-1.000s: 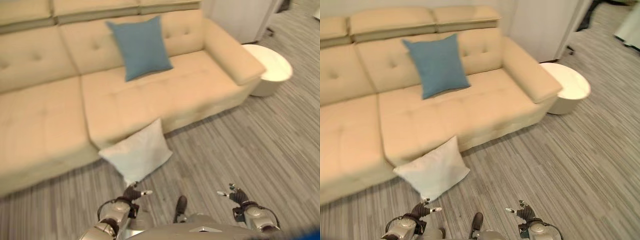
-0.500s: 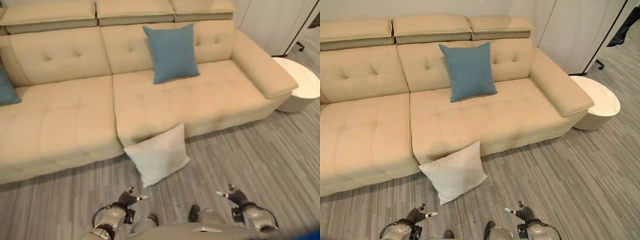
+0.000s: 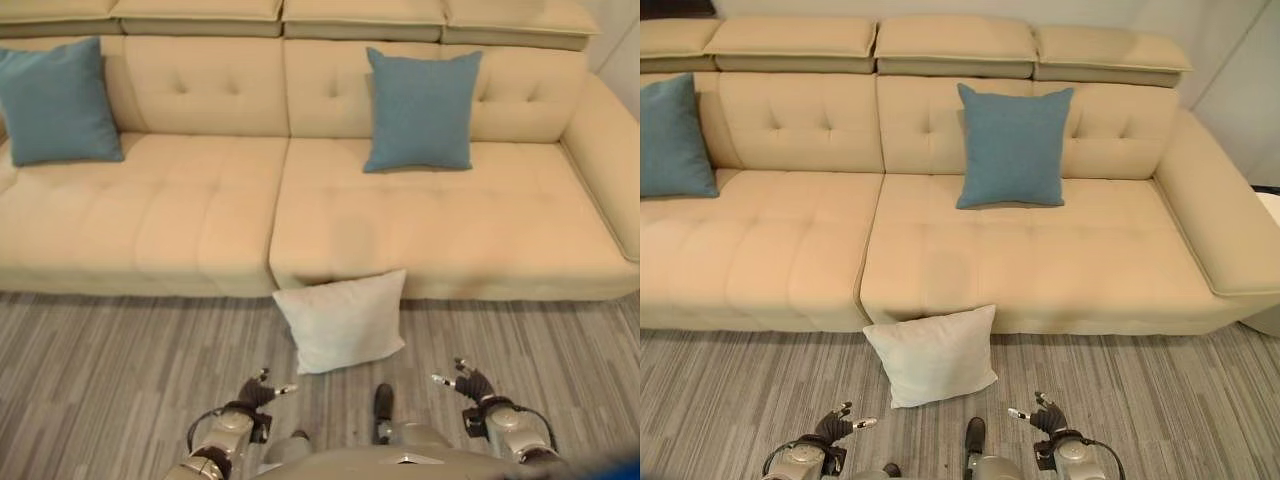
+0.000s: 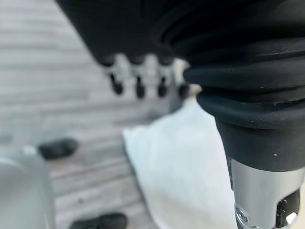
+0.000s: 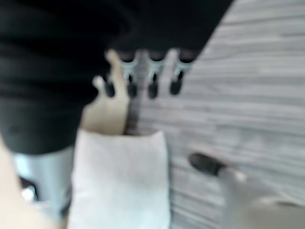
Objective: Pick up all the scattered cushions and arrange them neatly on the sofa.
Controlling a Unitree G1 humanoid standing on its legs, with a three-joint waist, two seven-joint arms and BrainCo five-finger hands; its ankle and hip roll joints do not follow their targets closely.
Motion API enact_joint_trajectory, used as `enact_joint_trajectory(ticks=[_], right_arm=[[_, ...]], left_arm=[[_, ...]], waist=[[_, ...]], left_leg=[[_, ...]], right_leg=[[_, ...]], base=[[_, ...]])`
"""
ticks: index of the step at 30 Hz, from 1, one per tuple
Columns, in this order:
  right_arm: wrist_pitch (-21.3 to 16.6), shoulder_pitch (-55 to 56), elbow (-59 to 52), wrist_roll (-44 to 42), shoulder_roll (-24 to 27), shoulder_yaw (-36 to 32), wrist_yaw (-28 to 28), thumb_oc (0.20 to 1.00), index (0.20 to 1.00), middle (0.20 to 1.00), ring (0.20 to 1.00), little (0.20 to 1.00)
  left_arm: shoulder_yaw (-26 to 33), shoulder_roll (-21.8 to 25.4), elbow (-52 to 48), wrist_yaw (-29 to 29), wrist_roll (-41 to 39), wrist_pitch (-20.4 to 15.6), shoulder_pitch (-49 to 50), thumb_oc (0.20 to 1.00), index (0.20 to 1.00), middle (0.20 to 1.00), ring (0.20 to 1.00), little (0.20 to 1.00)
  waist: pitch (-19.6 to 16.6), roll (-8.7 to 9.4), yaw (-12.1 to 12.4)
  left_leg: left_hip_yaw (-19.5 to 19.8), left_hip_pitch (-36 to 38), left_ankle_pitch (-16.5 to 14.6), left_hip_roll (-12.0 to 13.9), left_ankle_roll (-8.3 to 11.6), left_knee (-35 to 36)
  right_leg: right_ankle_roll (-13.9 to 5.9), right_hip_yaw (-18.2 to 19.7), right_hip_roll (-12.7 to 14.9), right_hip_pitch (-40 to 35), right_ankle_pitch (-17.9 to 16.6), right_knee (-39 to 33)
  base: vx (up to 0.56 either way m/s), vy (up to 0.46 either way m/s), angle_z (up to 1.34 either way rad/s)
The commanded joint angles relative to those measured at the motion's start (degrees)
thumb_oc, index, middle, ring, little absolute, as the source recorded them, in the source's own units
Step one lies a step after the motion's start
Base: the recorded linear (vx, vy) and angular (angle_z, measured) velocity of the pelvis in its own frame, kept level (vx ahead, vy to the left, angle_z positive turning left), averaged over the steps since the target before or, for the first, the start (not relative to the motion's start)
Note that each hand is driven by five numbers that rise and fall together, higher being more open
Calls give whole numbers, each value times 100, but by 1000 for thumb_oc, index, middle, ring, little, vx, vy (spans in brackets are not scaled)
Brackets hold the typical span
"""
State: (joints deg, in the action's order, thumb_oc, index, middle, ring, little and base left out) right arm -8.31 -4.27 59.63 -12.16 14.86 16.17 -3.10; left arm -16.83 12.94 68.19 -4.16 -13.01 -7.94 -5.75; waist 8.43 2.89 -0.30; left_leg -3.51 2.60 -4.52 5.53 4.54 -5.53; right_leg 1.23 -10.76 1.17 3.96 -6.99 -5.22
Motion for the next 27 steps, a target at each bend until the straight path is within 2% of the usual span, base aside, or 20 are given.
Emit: enact_joint_trajectory(ticks=[1,3,4,5,6,8,10,12,13,16,18,21,24,27], right_arm=[[-235,108,-195,-120,216,83,-95,1000,1000,1000,1000,1000],[-234,104,-178,-140,222,83,-104,1000,1000,1000,1000,1000],[-220,111,-122,-143,219,78,-104,1000,1000,1000,1000,1000],[-221,110,-121,-143,219,79,-103,1000,1000,1000,1000,1000],[-202,142,-127,-162,237,30,-127,1000,1000,1000,1000,1000],[-199,135,-77,-168,238,9,-120,1000,1000,1000,1000,1000],[-205,108,-33,-168,231,9,-159,1000,1000,1000,1000,1000],[-195,67,3,-133,206,53,-129,1000,1000,1000,1000,1000],[-174,55,44,-92,178,68,-110,1000,1000,1000,1000,1000],[-169,23,-170,-38,167,67,-89,1000,1000,1000,1000,1000],[-172,-73,-188,-18,145,83,-99,1000,1000,1000,1000,1000],[-183,-167,-291,-13,109,123,-130,1000,1000,1000,1000,1000],[-191,-215,-353,30,143,179,-128,1000,1000,1000,1000,1000],[-213,-197,-417,111,168,228,-157,1000,1000,1000,1000,1000]], left_arm=[[18,124,-187,-65,-148,-156,-305,1000,1000,1000,1000,1000],[-8,120,-206,-97,-186,-152,-324,1000,1000,1000,1000,1000],[-37,98,-232,-93,-197,-146,-352,1000,1000,1000,1000,1000],[-37,98,-233,-93,-197,-146,-352,1000,1000,1000,1000,1000],[-81,78,-258,-73,-180,-130,-365,1000,1000,1000,1000,1000],[-85,66,-242,-64,-156,-123,-360,1000,1000,1000,1000,1000],[-85,62,-187,-90,-125,-134,-329,1000,1000,1000,1000,1000],[-18,73,-128,-86,-176,-135,-288,1000,1000,1000,1000,1000],[2,65,-63,-79,-181,-129,-217,1000,1000,1000,1000,1000],[32,104,-90,-69,-141,-124,-134,1000,1000,1000,1000,1000],[41,140,-130,-99,-123,-147,-113,1000,1000,1000,1000,1000],[41,214,-180,-131,-154,-159,-180,1000,1000,1000,1000,1000],[74,258,-215,-156,-190,-203,-237,1000,1000,1000,1000,1000],[112,282,-269,-178,-186,-234,-233,1000,1000,1000,1000,1000]], waist=[[-24,268,-213],[24,282,-214],[30,256,-248],[32,257,-249],[28,218,-285],[-1,202,-278],[-28,174,-229],[-23,175,-167],[-78,176,-159],[-122,179,-118],[-81,142,-96],[-12,64,-112],[-7,29,-155],[-31,57,-173]], left_leg=[[-112,-459,183,-138,47,-176],[-246,-550,183,-136,52,-384],[-493,-557,258,-41,17,-253],[-492,-553,262,-43,17,-247],[-867,-654,509,63,22,38],[-899,-714,600,54,31,186],[-855,-983,845,37,66,360],[-648,-946,736,-27,38,322],[-584,-866,650,-99,-5,292],[-645,-750,436,-232,-190,221],[-745,-643,315,-304,-337,190],[-768,-556,236,-353,-427,206],[-725,-387,212,-422,-400,339],[-631,-346,202,-457,-356,288]], right_leg=[[-579,85,274,-198,858,724],[-533,-8,287,-268,891,733],[-535,-110,304,-309,929,738],[-535,-112,306,-312,930,737],[-550,-272,304,-379,950,689],[-566,-317,296,-399,962,655],[-603,-331,269,-520,1033,625],[-631,-179,271,-570,1141,708],[-677,-56,363,-643,1155,792],[-812,132,542,-569,1154,1171],[-936,261,679,-294,991,1701],[-981,432,757,110,873,2204],[-922,465,688,245,827,1743],[-925,493,679,13,858,1317]], base=[[19,-97,44],[34,-50,44],[32,-15,21],[36,18,24],[57,29,40],[80,35,60],[162,55,46],[230,152,-25],[287,246,-67],[191,213,-64],[90,198,-46],[63,125,-41],[99,33,5],[102,-49,20]])
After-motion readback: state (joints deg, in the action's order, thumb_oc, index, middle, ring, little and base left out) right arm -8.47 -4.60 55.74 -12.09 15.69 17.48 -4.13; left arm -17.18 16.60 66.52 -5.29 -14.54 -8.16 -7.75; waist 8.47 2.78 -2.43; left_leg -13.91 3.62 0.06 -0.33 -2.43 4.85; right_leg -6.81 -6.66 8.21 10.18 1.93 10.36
